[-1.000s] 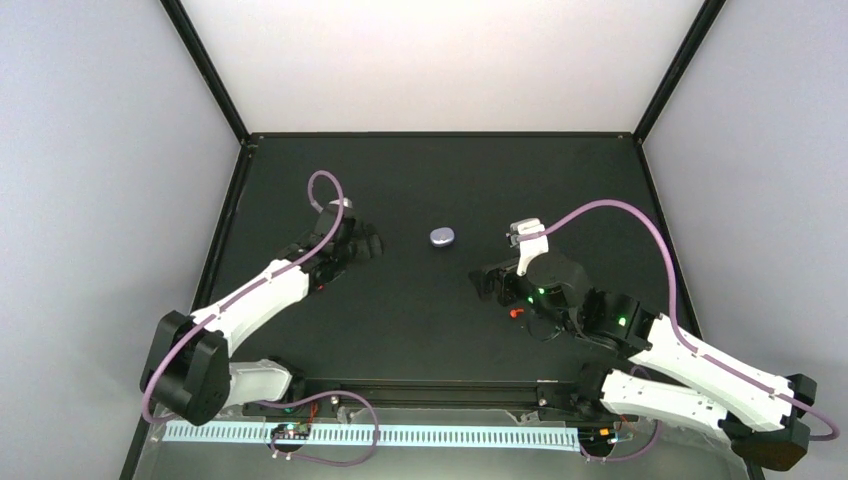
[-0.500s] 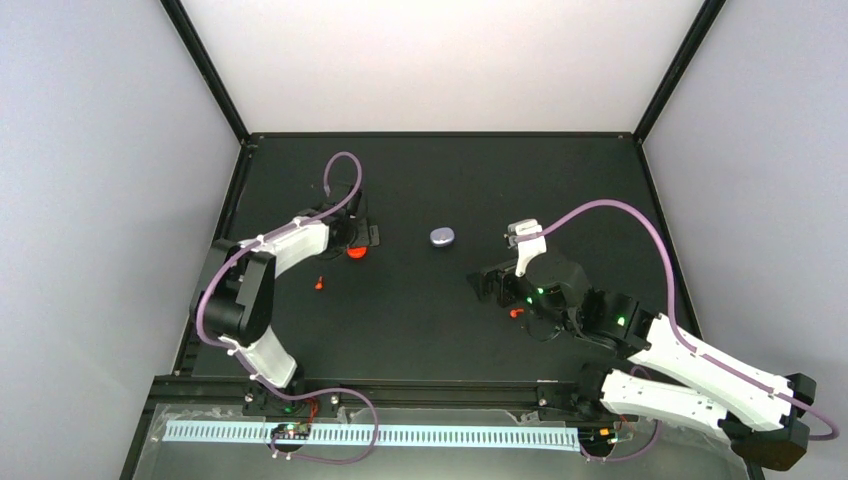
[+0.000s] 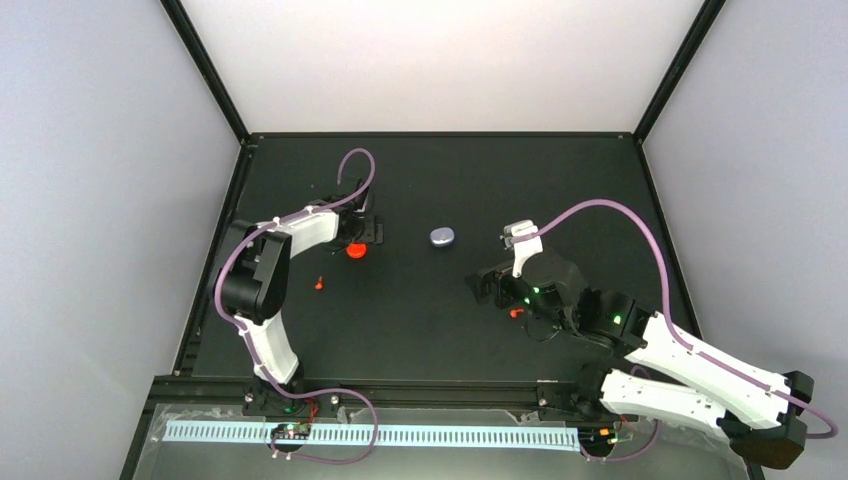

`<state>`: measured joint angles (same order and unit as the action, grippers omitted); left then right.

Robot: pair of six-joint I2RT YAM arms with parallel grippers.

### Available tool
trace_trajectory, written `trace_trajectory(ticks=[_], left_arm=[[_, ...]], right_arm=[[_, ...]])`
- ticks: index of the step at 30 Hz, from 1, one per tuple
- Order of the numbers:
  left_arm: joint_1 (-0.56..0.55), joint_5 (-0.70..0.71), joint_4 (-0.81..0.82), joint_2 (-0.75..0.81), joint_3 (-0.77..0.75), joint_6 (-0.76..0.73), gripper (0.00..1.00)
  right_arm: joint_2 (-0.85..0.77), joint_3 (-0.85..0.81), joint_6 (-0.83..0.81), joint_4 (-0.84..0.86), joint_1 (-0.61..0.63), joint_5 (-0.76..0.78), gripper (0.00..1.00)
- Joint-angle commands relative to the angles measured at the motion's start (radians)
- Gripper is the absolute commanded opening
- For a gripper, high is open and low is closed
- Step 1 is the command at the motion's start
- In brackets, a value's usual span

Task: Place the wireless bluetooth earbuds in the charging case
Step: Pick up the charging case at the center of the board.

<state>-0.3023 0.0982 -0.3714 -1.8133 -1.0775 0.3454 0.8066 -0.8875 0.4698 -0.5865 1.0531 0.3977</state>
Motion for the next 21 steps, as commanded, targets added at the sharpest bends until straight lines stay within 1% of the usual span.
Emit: trace_trajectory(ticks=[1, 5, 9, 16, 21], left_arm=[[0.005, -0.030, -0.033, -0.044, -0.049, -0.026, 0.88], [-0.006, -0.051, -0.022, -0.041, -0.011, -0.007, 0.79], [-0.024, -0.050, -0.002, -0.018, 0.049, 0.010, 0.74], [-0.060, -0.041, 0.002, 0.030, 0.086, 0.011, 0.57], [-0.119, -0.042, 0.014, 0.077, 0.131, 0.039, 0.56]], right_arm=[[0.009, -0.001, -0.018, 0.011, -0.004, -0.009, 0.99], [0.015, -0.002, -0.021, 0.018, -0.004, -0.015, 0.99], [0.023, -0.008, -0.021, 0.018, -0.005, -0.021, 0.99], [0.012, -0.002, -0.005, 0.011, -0.005, -0.027, 0.99], [-0.005, 0.012, 0.007, 0.011, -0.005, -0.034, 0.99]])
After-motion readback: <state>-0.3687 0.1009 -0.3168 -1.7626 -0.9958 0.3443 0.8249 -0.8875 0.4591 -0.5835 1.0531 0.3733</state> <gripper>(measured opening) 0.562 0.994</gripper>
